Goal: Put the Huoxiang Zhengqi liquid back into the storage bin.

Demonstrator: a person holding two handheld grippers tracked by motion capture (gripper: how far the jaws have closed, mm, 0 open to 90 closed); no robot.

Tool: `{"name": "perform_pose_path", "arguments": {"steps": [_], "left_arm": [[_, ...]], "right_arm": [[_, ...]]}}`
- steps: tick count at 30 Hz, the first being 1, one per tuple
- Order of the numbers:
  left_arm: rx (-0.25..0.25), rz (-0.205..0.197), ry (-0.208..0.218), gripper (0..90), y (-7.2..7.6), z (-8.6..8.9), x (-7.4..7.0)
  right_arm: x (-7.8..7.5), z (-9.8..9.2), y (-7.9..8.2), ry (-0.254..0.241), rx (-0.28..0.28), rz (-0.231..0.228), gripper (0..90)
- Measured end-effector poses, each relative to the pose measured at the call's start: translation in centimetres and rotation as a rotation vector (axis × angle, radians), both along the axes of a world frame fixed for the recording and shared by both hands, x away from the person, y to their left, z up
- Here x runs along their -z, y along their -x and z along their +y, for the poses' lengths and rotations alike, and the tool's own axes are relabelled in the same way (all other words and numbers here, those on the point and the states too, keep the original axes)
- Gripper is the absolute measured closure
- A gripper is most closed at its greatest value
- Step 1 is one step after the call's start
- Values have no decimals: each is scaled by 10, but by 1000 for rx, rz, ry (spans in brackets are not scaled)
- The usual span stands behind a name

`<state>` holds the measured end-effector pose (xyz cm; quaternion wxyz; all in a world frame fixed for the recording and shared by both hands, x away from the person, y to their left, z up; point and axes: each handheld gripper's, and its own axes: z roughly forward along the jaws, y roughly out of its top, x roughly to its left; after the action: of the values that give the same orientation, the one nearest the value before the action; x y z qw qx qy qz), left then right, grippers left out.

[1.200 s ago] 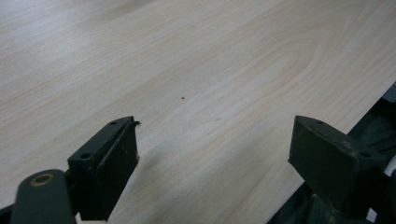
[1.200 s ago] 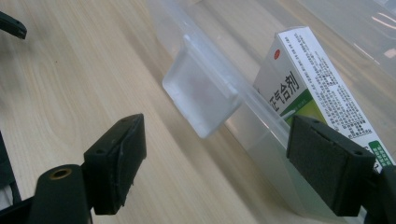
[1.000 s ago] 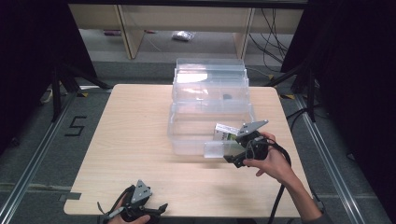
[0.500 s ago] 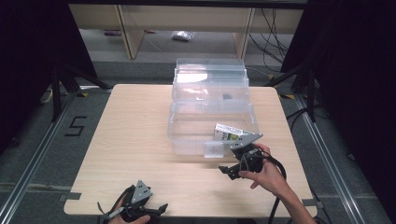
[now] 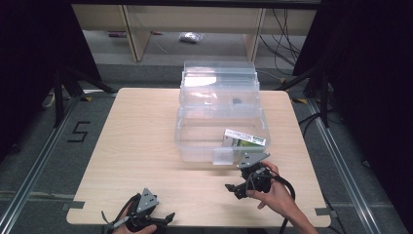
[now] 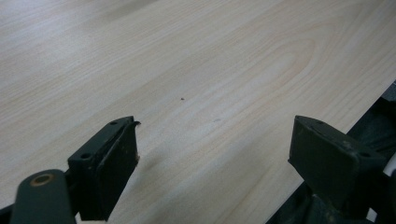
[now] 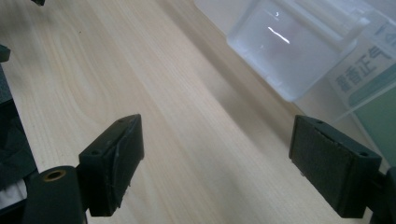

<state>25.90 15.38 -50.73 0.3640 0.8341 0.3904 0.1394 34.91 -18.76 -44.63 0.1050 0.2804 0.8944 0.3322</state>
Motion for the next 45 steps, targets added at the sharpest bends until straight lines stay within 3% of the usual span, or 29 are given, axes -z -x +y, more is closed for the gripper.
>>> {"name": "perform_pose_path", "arguments": {"steps": [1, 5, 6, 13, 15, 16, 21, 23, 25, 26, 28, 31, 32, 33, 38, 41, 42, 43, 45], "left_arm": [[-7, -7, 17, 149, 1, -1, 1], [-10, -9, 19, 149, 1, -2, 1], [-2, -8, -12, 149, 0, 1, 0], [-9, -11, 21, 149, 1, -2, 1], [-2, -9, 6, 149, 1, 0, 0], [-8, -9, 23, 149, 1, -1, 1], [-1, -17, 8, 149, 2, -1, 0], [-10, -21, 0, 149, 2, -1, 0], [3, -4, -5, 149, 1, 1, -1], [-4, -15, -2, 149, 1, 0, 0], [-6, -16, 8, 149, 1, -1, 0], [8, -13, -17, 149, 1, 1, -1], [3, -11, -5, 149, 2, 0, -1], [-6, -12, 14, 148, 2, -1, 0], [-10, -16, -2, 149, 2, -1, 0], [-10, -13, 1, 149, 3, -1, 0], [-20, -10, 27, 149, 3, -2, 0], [-17, -18, 2, 149, 2, -1, 0], [-18, -13, 21, 149, 2, -2, 0]], "right_arm": [[1, 0, 2, 1, 7, -5, 188], [4, 0, 7, -1, -3, -3, 187], [8, 1, 9, -5, -2, -3, 186], [12, -4, 21, -6, 16, -1, 190], [16, -5, 23, -20, 31, 4, 189], [15, -7, 24, -12, 28, 9, 189], [22, -8, 27, -27, 18, 3, 189], [20, -9, 29, -15, 33, 29, 189], [24, -11, 31, -24, 38, 5, 189], [24, -12, 32, -17, 48, 27, 188], [27, -12, 33, -26, 42, 15, 187], [30, -15, 36, -32, 44, 23, 177], [28, -16, 38, -23, 50, 43, 175], [31, -16, 38, -34, 47, 26, 173], [33, -22, 46, -21, 65, 45, 173], [35, -26, 50, -41, 86, 47, 166], [35, -27, 52, -39, 102, 71, 167], [36, -30, 51, -37, 90, 55, 166], [38, -30, 53, -56, 101, 51, 166]]}}
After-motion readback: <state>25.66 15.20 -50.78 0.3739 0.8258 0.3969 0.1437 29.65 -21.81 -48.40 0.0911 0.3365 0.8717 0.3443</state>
